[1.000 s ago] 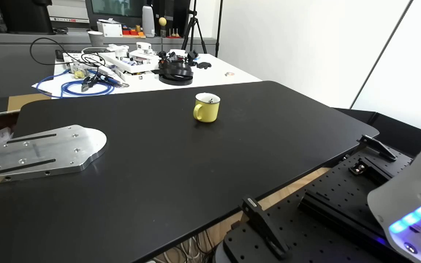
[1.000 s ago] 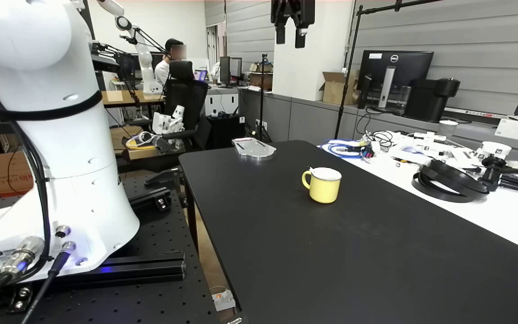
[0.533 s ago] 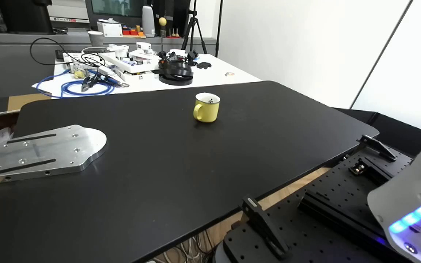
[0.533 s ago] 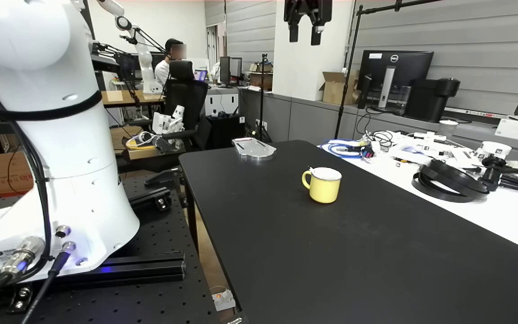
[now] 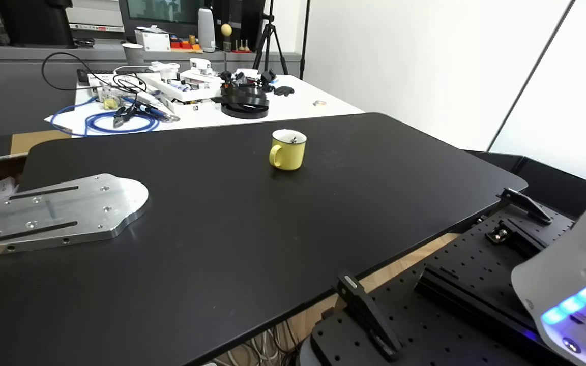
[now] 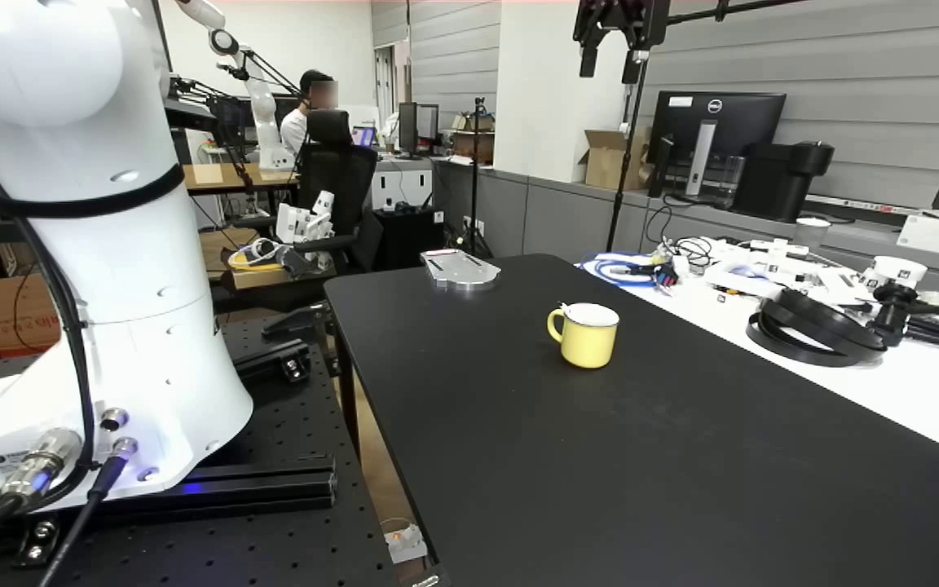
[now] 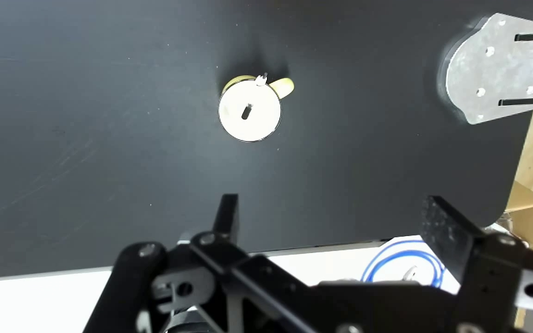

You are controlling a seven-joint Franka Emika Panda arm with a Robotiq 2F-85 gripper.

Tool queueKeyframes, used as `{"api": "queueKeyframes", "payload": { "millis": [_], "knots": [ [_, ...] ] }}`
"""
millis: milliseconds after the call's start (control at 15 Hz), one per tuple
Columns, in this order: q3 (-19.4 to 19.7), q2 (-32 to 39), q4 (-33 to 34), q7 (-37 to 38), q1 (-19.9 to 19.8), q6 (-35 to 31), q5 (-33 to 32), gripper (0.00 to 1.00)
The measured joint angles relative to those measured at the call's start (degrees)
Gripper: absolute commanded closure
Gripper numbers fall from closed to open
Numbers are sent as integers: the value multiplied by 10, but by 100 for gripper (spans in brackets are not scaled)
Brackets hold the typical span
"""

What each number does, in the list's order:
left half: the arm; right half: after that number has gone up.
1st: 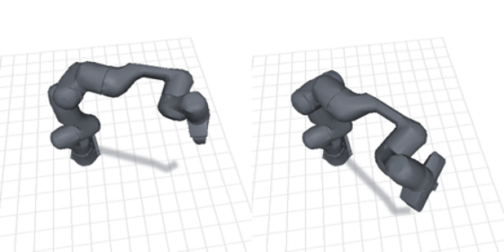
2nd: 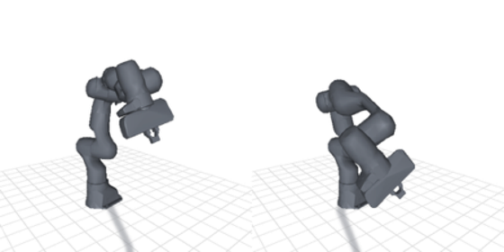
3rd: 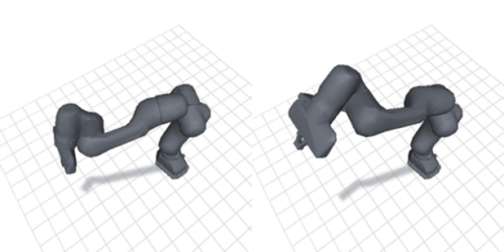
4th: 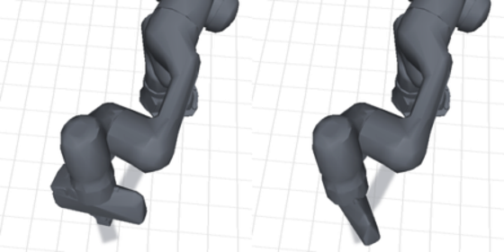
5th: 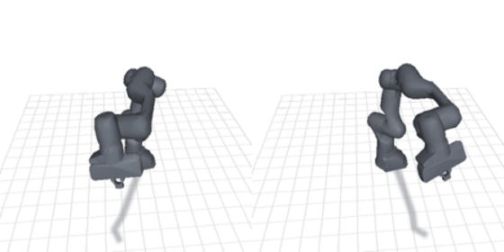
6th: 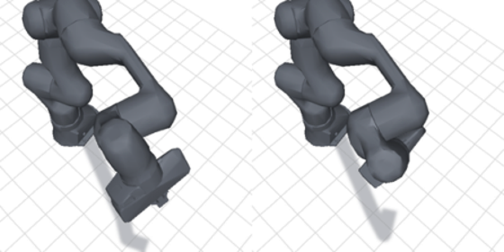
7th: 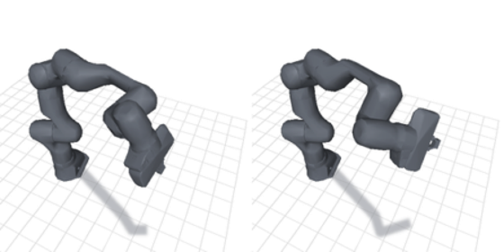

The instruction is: Remove the pen from the cup and put it on the table

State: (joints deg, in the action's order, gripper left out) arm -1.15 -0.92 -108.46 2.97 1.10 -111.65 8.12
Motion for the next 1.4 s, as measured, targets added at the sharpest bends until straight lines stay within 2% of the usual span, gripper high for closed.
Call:
{"api": "queueKeyframes", "payload": {
  "millis": [333, 600, 800, 1000, 1400],
  "knots": [
    [12, 125, 143, 18, -15, 98, 62, 0],
    [23, 221, 244, 99, -26, 150, 79, 0],
    [27, 280, 296, 158, -31, 187, 94, 0],
    [26, 316, 309, 172, -38, 207, 127, 0],
    [19, 358, 293, 89, -65, 212, 194, 0]
  ]
}}
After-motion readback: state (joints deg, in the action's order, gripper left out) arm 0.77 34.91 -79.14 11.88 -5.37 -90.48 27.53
